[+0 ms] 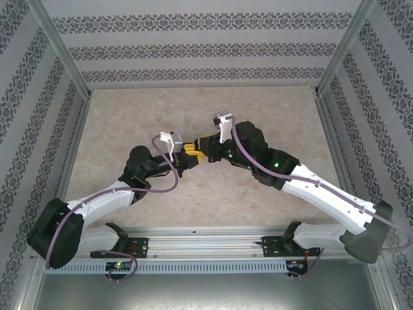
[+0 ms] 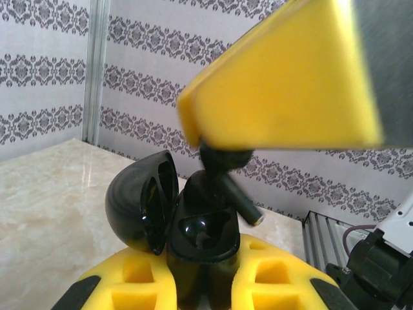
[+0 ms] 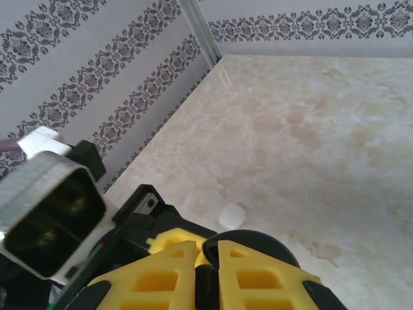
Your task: Insert the wireless bluetooth earbuds into the charging case
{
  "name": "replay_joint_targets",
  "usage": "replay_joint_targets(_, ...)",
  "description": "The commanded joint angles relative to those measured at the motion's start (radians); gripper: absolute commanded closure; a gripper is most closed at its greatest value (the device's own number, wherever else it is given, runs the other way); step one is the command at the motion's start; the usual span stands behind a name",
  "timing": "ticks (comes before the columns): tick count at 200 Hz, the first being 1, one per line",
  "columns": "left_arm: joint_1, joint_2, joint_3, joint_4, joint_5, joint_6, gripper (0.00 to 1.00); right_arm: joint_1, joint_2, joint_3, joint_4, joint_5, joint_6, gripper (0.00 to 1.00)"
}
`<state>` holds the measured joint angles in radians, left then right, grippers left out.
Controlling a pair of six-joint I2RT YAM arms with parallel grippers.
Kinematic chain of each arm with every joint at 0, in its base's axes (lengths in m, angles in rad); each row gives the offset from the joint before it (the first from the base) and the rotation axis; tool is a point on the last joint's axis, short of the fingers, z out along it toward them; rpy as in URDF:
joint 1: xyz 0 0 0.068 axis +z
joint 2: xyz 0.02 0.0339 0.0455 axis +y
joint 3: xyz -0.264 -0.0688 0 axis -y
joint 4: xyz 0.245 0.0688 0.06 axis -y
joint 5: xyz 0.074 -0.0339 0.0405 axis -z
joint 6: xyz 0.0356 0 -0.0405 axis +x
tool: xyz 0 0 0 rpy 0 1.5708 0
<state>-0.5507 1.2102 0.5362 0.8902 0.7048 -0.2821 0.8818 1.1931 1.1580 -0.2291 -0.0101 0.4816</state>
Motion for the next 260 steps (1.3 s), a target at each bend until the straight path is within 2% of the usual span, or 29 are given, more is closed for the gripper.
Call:
replay_joint_targets(1, -0.017, -0.038, -0.014, 0.04, 0.002, -0.019, 1.0, 0.011, -0.015, -0.024, 0.071, -0.015, -0.039, 0.87)
replay_joint_targets(115, -0.018, -0.035, 0.006, 0.029, 0.009, -0.032, 1.0, 0.011, -0.028, -0.06, 0.137, -0.037, -0.172, 0.87)
replay_joint_targets(260, -0.017, -0.014, 0.033, 0.014, -0.014, -0.021, 1.0, 0.016, -0.09, -0.183, 0.145, -0.088, -0.198, 0.86)
